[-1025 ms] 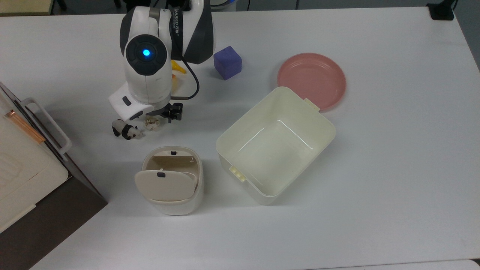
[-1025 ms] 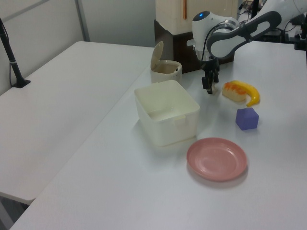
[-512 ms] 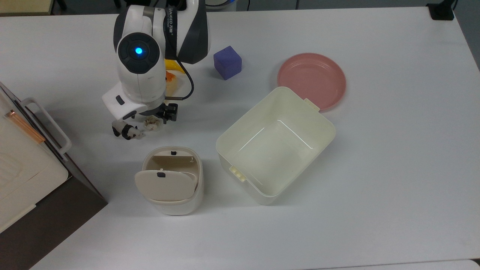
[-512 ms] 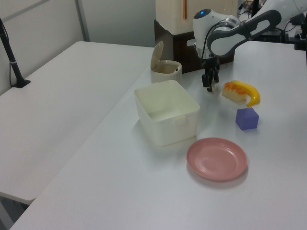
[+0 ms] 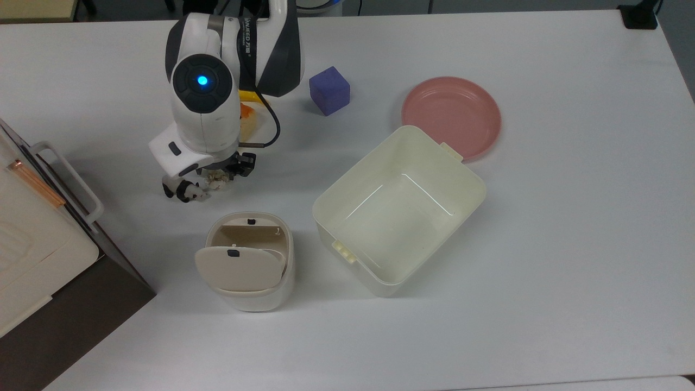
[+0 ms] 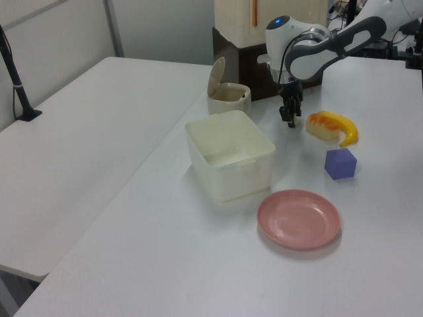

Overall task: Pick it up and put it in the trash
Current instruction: 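Lower the gripper onto the white paper scrap and close it, then lift the paper scrap and carry it over the white trash bin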

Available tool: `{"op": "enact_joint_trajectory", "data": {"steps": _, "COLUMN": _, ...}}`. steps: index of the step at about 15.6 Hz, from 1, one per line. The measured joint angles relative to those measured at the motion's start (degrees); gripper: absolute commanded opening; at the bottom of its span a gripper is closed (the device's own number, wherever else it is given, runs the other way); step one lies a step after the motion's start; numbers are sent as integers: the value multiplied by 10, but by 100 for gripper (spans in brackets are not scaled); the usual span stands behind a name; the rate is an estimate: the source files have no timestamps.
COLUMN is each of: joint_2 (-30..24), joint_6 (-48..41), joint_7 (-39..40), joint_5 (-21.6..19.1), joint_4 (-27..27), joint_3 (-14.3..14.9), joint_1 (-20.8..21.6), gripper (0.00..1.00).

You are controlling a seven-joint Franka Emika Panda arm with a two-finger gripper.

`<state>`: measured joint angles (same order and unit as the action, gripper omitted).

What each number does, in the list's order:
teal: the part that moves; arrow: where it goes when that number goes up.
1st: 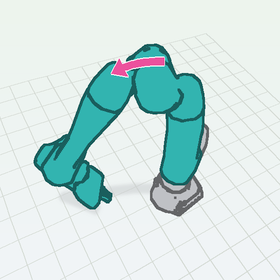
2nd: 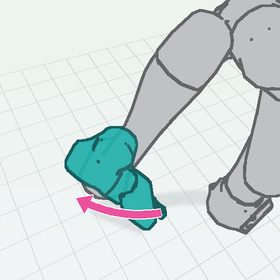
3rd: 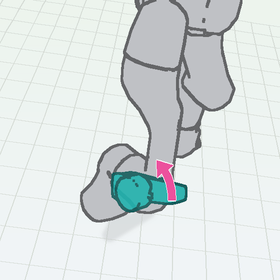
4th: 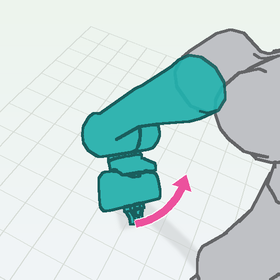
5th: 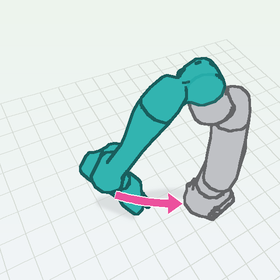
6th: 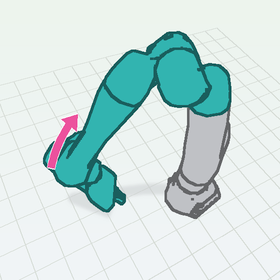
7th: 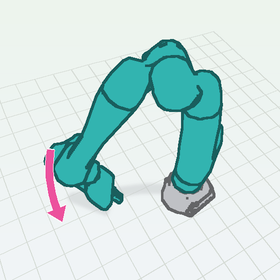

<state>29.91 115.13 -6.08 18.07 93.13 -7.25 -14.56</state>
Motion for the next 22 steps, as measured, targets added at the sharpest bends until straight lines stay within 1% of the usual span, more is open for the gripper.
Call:
{"op": "enact_joint_trajectory", "data": {"steps": 1, "joint_2": 0, "joint_6": 0, "joint_7": 0, "joint_5": 1, "joint_4": 0, "joint_3": 0, "joint_1": -1, "gripper": 28}}
{"op": "enact_joint_trajectory", "data": {"steps": 3, "joint_2": 1, "joint_6": 0, "joint_7": 0, "joint_5": 1, "joint_4": 0, "joint_3": 0, "joint_1": -2, "gripper": 28}}
{"op": "enact_joint_trajectory", "data": {"steps": 4, "joint_2": 1, "joint_6": 0, "joint_7": 0, "joint_5": 1, "joint_4": -1, "joint_3": 0, "joint_1": -2, "gripper": 23}}
{"op": "enact_joint_trajectory", "data": {"steps": 10, "joint_2": 1, "joint_6": 0, "joint_7": 0, "joint_5": 1, "joint_4": -8, "joint_3": -1, "joint_1": -2, "gripper": 23}}
{"op": "enact_joint_trajectory", "data": {"steps": 12, "joint_2": 0, "joint_6": 0, "joint_7": 0, "joint_5": 1, "joint_4": -22, "joint_3": -4, "joint_1": -2, "gripper": 23}}
{"op": "enact_joint_trajectory", "data": {"steps": 14, "joint_2": -7, "joint_6": -2, "joint_7": 0, "joint_5": 1, "joint_4": -38, "joint_3": -16, "joint_1": -2, "gripper": 23}}
{"op": "enact_joint_trajectory", "data": {"steps": 16, "joint_2": -18, "joint_6": -23, "joint_7": 0, "joint_5": 1, "joint_4": -53, "joint_3": -33, "joint_1": -1, "gripper": 23}}
{"op": "enact_joint_trajectory", "data": {"steps": 18, "joint_2": -38, "joint_6": -53, "joint_7": 0, "joint_5": 1, "joint_4": -65, "joint_3": -52, "joint_1": 1, "gripper": 23}}
{"op": "enact_joint_trajectory", "data": {"steps": 19, "joint_2": -56, "joint_6": -72, "joint_7": 0, "joint_5": 1, "joint_4": -69, "joint_3": -62, "joint_1": 5, "gripper": 23}}
{"op": "enact_joint_trajectory", "data": {"steps": 22, "joint_2": -85, "joint_6": -80, "joint_7": 0, "joint_5": -5, "joint_4": -72, "joint_3": -69, "joint_1": 14, "gripper": 23}}
